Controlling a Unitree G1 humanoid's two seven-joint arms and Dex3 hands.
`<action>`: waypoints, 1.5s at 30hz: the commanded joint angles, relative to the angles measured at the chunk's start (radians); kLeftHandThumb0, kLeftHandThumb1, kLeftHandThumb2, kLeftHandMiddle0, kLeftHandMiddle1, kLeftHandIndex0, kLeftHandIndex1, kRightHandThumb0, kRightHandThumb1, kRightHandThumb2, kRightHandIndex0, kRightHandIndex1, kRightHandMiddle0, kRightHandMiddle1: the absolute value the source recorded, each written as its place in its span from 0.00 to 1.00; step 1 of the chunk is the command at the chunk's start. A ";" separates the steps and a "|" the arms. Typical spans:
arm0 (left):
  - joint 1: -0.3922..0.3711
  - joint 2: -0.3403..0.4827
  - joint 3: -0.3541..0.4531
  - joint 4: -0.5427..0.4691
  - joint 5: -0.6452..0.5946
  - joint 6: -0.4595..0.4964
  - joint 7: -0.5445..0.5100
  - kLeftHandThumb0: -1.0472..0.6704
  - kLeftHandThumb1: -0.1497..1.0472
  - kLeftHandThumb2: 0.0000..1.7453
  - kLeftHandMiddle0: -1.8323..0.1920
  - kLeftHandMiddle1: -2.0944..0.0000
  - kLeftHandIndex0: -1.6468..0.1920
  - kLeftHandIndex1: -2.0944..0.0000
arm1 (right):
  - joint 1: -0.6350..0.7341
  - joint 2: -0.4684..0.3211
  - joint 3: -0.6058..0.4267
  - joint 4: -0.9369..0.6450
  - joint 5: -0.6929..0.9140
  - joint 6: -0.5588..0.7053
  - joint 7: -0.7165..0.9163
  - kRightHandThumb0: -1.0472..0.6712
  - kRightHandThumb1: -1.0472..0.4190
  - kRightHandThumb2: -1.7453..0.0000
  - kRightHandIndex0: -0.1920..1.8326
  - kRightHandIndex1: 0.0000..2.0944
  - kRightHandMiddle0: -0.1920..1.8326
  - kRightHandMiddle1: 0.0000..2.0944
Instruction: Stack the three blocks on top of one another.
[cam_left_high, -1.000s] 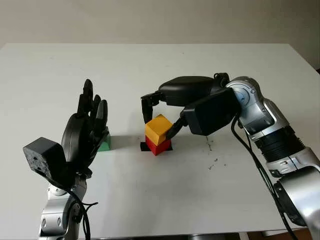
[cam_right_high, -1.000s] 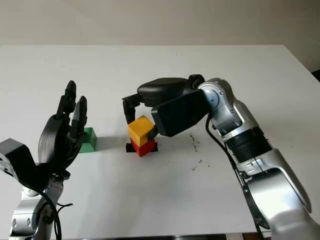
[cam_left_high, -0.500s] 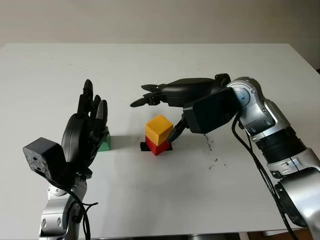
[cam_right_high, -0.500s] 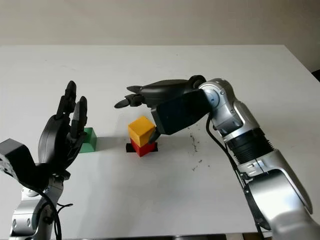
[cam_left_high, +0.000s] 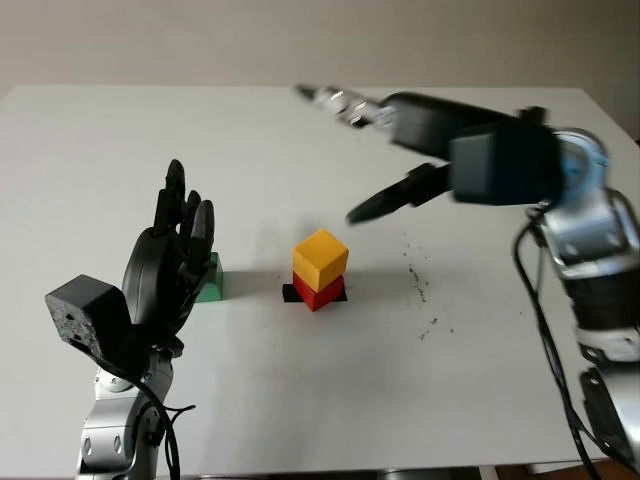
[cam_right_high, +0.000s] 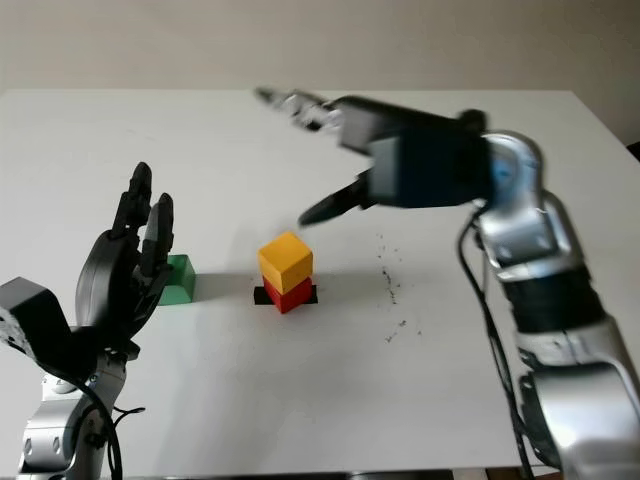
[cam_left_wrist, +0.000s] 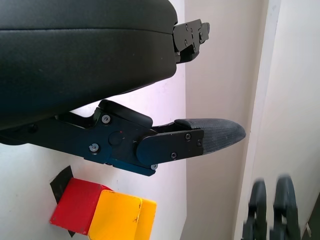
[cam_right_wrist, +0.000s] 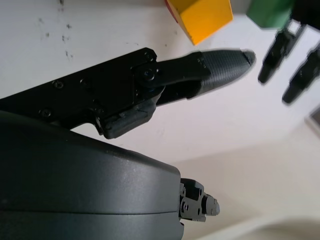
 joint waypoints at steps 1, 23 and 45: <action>-0.009 0.010 0.004 -0.003 -0.002 -0.003 -0.006 0.17 1.00 0.30 0.99 0.97 1.00 0.98 | 0.067 0.002 -0.048 -0.044 0.033 0.020 -0.037 0.12 0.00 0.72 0.04 0.03 0.06 0.03; -0.048 0.051 0.025 0.028 -0.023 0.008 -0.050 0.18 1.00 0.29 0.99 0.97 0.99 0.98 | 0.532 0.428 -0.198 -0.386 0.414 0.456 -0.474 0.17 0.00 0.54 0.00 0.00 0.00 0.00; -0.083 0.142 0.039 0.038 0.016 -0.016 -0.095 0.23 1.00 0.28 0.96 0.97 0.96 0.96 | 0.622 0.481 -0.151 -0.357 0.398 0.400 -0.560 0.16 0.00 0.55 0.00 0.00 0.00 0.00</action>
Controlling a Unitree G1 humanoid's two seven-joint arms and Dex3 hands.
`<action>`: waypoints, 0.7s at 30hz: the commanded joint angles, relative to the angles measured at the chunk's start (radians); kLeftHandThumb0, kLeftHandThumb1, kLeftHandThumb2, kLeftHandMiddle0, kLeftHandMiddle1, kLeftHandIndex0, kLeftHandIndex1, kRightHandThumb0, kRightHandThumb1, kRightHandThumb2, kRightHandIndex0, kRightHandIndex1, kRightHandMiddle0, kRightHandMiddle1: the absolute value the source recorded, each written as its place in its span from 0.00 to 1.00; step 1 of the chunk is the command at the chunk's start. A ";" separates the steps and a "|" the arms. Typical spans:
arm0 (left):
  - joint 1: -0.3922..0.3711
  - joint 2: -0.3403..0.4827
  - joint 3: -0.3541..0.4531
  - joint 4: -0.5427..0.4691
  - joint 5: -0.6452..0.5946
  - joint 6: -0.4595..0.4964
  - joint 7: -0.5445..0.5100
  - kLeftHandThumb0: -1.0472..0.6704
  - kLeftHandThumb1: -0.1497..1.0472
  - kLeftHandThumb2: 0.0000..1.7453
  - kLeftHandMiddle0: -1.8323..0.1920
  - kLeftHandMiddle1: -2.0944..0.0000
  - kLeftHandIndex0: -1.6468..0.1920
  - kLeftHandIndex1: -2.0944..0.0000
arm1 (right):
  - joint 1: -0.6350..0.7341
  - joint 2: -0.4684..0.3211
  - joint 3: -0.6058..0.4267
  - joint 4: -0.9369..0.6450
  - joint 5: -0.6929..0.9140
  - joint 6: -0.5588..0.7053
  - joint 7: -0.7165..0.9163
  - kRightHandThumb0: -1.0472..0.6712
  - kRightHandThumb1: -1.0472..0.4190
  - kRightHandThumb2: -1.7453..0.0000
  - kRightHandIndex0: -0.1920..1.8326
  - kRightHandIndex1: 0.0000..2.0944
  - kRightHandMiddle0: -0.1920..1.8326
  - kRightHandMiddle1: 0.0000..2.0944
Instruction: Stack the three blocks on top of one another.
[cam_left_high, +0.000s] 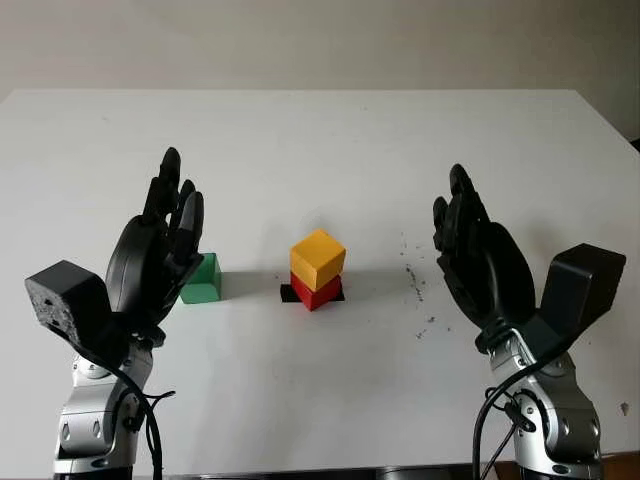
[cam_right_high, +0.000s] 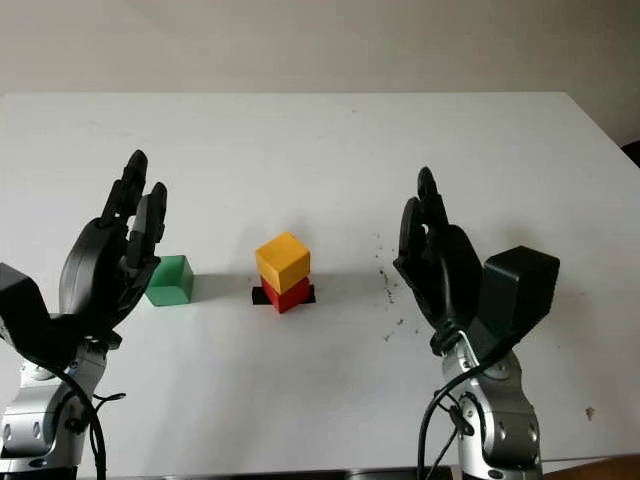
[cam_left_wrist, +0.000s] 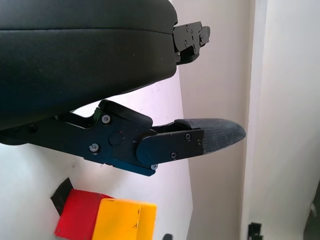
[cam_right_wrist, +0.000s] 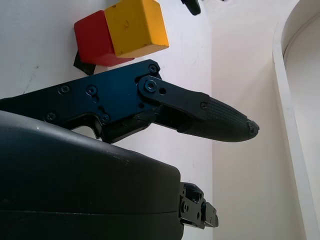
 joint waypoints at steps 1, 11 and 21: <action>-0.034 0.052 -0.002 -0.011 0.048 -0.016 -0.003 0.23 1.00 0.26 0.95 0.97 0.95 0.96 | 0.003 -0.010 0.003 -0.012 -0.003 -0.003 0.002 0.16 0.00 0.56 0.00 0.00 0.00 0.00; -0.126 0.377 0.026 0.048 0.296 -0.174 -0.091 0.22 1.00 0.05 0.68 0.95 0.65 0.89 | -0.009 -0.008 0.003 -0.004 -0.008 -0.010 -0.007 0.16 0.00 0.56 0.00 0.00 0.00 0.00; -0.077 0.644 -0.061 -0.046 0.669 -0.129 -0.211 0.08 0.98 0.03 0.84 0.99 0.67 0.97 | -0.017 -0.015 -0.009 -0.016 0.000 -0.013 -0.015 0.16 0.00 0.57 0.00 0.00 0.00 0.00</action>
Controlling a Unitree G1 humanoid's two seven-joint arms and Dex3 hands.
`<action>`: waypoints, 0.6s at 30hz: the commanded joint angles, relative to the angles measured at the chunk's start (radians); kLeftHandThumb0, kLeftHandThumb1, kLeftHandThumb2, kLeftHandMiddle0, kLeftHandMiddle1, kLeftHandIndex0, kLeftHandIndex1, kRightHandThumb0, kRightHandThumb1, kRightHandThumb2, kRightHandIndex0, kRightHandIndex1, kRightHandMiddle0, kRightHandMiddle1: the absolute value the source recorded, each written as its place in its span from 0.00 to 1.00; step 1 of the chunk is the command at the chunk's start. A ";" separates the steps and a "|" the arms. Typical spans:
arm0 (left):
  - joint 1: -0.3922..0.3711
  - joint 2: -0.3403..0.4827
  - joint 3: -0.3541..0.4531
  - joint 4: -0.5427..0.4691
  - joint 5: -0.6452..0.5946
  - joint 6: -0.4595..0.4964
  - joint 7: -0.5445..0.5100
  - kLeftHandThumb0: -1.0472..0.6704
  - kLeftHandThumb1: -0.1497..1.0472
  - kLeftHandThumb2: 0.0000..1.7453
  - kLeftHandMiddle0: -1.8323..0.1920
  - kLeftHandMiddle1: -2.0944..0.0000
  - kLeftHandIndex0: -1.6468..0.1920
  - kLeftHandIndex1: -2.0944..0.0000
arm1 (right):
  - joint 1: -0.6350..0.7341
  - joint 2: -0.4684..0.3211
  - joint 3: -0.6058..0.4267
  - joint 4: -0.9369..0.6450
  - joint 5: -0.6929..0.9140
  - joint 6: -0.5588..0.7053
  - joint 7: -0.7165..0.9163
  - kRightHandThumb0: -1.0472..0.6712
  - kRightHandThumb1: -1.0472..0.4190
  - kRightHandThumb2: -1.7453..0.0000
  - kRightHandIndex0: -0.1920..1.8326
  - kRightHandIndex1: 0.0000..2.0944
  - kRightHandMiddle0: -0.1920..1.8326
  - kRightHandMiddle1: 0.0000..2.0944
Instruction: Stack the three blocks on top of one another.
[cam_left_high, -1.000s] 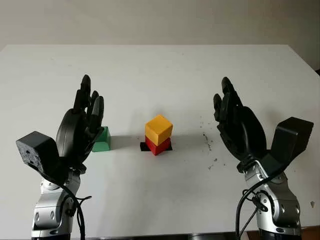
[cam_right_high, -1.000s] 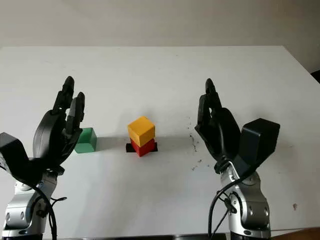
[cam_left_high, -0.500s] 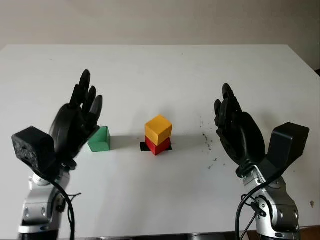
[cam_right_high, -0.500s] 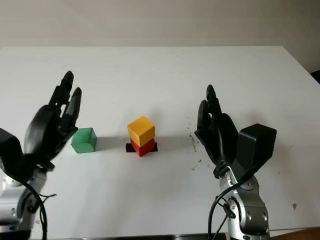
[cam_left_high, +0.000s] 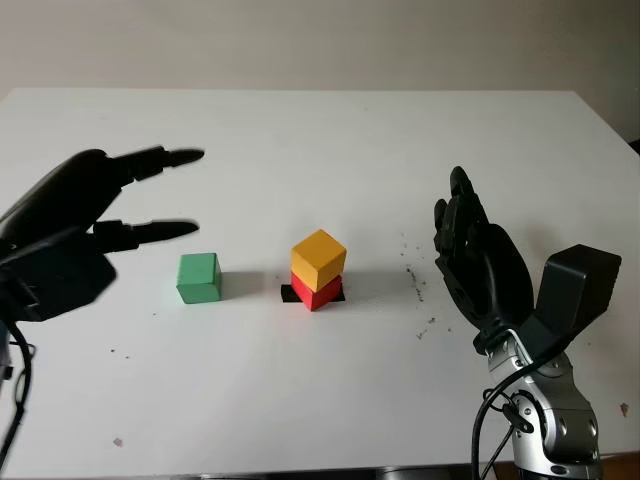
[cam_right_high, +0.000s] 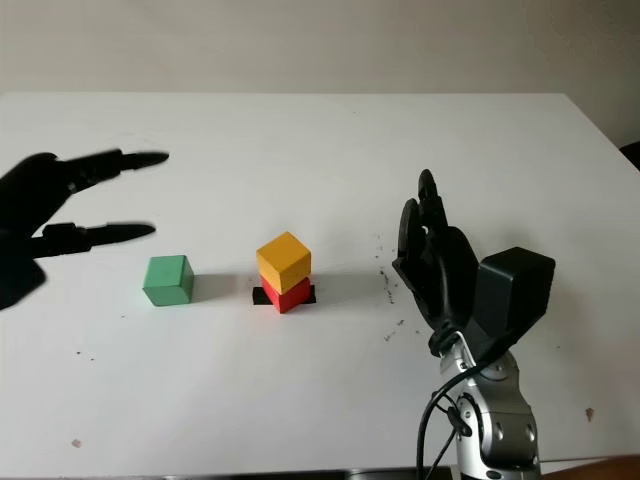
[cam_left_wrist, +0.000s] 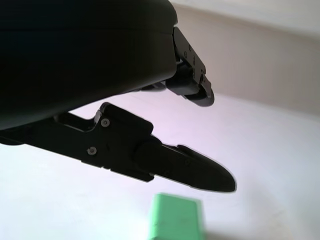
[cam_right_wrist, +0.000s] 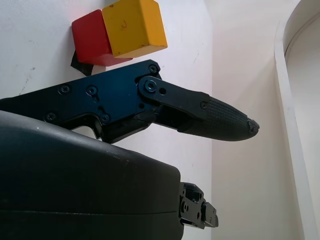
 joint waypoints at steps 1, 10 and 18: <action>0.022 0.029 -0.019 -0.021 0.053 -0.023 0.009 0.07 0.98 0.03 0.84 0.99 0.67 0.97 | -0.015 -0.009 -0.010 -0.019 0.004 -0.010 -0.003 0.16 0.00 0.57 0.00 0.00 0.00 0.00; 0.038 0.033 -0.079 0.006 0.161 -0.078 0.002 0.07 0.97 0.03 0.88 0.99 0.71 0.98 | -0.017 -0.008 -0.010 -0.022 0.008 -0.008 -0.011 0.17 0.00 0.58 0.00 0.00 0.00 0.00; 0.048 0.002 -0.137 -0.002 0.265 -0.065 0.033 0.06 0.98 0.03 0.89 0.98 0.74 0.99 | -0.013 -0.006 -0.010 -0.030 0.007 0.003 -0.018 0.16 0.00 0.57 0.00 0.00 0.00 0.00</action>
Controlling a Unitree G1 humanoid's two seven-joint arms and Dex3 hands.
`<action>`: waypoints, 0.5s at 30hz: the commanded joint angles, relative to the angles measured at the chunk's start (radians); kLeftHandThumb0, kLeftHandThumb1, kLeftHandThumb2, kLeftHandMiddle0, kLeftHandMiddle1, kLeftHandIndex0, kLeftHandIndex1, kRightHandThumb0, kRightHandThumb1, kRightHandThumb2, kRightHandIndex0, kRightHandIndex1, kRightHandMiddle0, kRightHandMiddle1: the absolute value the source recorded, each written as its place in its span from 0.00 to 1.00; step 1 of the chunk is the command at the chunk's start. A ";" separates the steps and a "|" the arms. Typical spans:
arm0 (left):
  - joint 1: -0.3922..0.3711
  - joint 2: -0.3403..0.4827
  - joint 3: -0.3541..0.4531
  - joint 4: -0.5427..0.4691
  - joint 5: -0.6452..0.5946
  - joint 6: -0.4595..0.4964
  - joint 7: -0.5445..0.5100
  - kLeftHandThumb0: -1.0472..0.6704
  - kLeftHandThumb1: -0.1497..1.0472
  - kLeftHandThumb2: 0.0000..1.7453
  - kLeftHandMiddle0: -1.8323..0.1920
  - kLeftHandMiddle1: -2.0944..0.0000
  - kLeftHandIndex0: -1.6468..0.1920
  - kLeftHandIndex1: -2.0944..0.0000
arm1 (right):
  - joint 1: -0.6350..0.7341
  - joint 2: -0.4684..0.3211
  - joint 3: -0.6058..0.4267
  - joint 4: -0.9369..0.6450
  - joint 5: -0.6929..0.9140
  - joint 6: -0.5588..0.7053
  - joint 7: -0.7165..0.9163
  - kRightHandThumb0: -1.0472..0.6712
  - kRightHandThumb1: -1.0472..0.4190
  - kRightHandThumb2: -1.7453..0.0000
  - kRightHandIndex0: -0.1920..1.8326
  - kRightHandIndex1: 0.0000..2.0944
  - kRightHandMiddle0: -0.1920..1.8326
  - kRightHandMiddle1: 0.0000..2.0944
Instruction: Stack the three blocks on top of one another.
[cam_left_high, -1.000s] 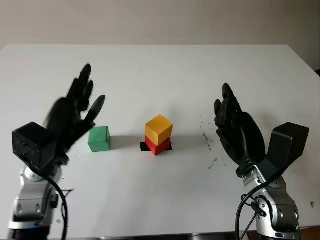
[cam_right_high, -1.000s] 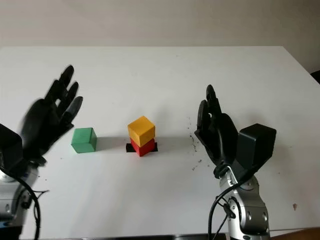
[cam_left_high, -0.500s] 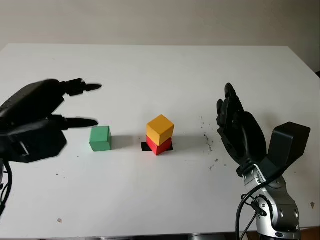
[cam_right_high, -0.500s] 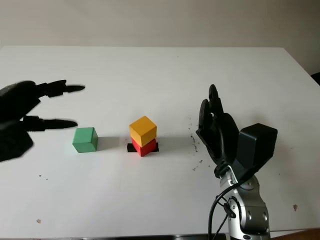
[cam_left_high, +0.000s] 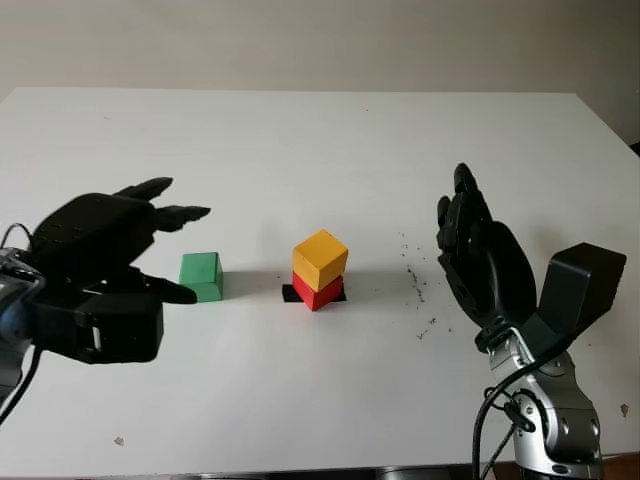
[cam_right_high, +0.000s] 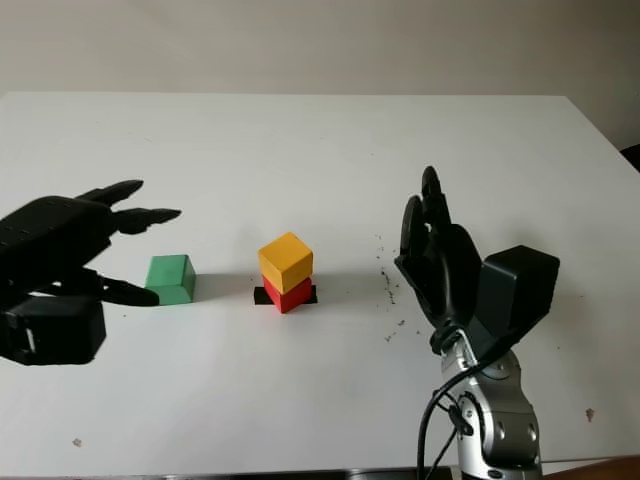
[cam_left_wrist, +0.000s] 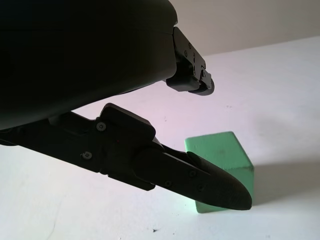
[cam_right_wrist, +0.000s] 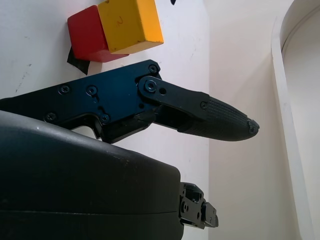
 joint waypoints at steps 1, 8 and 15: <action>0.009 -0.016 -0.017 -0.014 0.024 0.005 0.015 0.06 0.98 0.03 0.89 0.98 0.73 0.98 | -0.010 -0.005 -0.005 -0.019 0.005 -0.001 -0.001 0.17 0.00 0.57 0.00 0.00 0.00 0.00; 0.018 -0.047 -0.049 -0.022 0.111 0.030 0.034 0.07 0.98 0.03 0.89 0.97 0.72 0.97 | -0.011 -0.003 -0.011 -0.013 0.008 -0.011 -0.003 0.17 0.00 0.58 0.00 0.00 0.00 0.00; 0.015 -0.076 -0.089 -0.011 0.205 0.064 0.051 0.10 1.00 0.03 0.88 0.97 0.70 0.96 | -0.013 -0.005 -0.015 -0.013 0.016 -0.001 0.000 0.17 0.00 0.58 0.00 0.00 0.00 0.00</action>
